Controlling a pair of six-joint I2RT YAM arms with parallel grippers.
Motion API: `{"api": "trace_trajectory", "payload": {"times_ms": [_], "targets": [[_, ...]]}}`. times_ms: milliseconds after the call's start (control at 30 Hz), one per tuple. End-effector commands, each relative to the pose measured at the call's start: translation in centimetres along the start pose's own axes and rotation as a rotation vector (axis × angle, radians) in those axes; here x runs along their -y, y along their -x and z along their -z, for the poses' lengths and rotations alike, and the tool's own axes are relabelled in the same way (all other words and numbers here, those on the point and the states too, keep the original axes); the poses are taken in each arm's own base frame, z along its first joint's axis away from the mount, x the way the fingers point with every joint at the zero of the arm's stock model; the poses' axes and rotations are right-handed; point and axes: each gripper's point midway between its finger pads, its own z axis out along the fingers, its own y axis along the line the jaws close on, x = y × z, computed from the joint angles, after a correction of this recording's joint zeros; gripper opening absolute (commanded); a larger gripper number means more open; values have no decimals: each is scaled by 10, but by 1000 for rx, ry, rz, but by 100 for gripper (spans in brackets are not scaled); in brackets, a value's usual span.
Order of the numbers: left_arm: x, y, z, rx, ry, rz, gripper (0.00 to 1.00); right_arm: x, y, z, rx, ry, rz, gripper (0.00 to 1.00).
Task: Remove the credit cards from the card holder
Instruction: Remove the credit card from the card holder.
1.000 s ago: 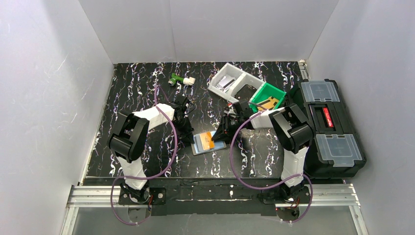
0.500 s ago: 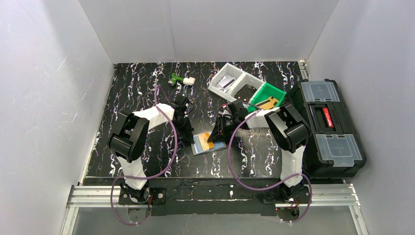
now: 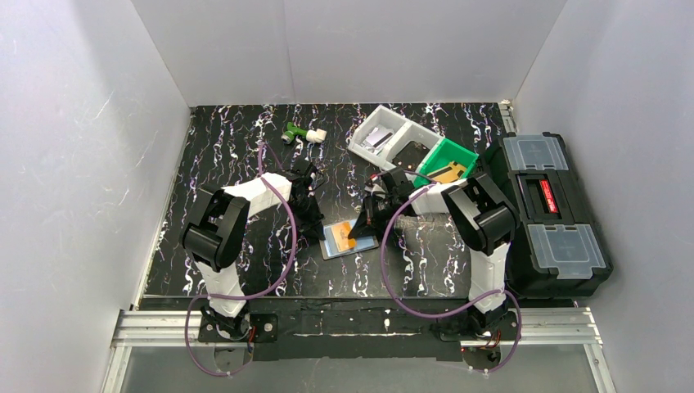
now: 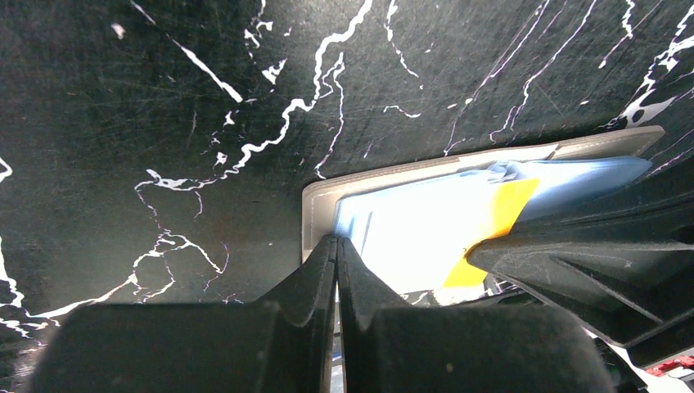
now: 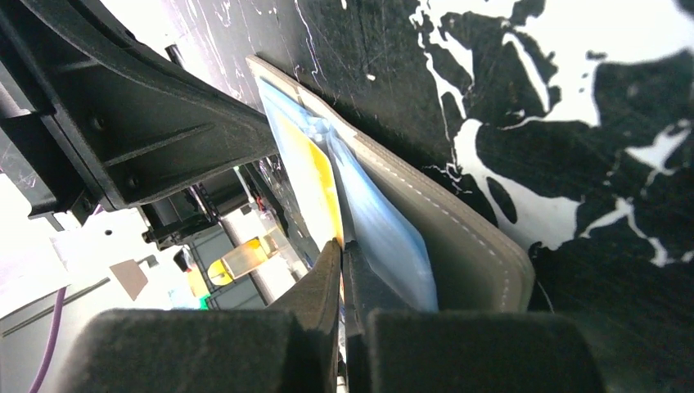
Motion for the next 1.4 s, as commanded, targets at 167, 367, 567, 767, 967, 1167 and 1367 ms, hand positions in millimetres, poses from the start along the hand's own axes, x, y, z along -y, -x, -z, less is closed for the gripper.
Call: {"api": "trace_trajectory", "payload": {"times_ms": [167, 367, 567, 767, 967, 1167, 1367], "targets": [[-55, -3, -22, 6, 226, 9, 0, 24, 13, 28, 127, -143, -8, 1], [-54, -2, -22, 10, 223, 11, 0, 22, 16, 43, 168, -170, 11, 1], [-52, -1, -19, 20, 211, -4, 0, 11, 18, 53, 189, -179, 43, 1], [-44, 3, -11, 40, 179, -27, 0, -11, 20, 64, 209, -159, 77, 1], [-21, 10, 14, 86, 103, -69, 0, -39, 22, 80, 235, -136, 124, 1], [-2, 19, 53, 159, 52, -115, 13, -62, 24, 98, 281, -139, 158, 1], [18, 15, 89, 218, -57, -178, 71, -79, 28, 130, 391, -220, 173, 1]]}}
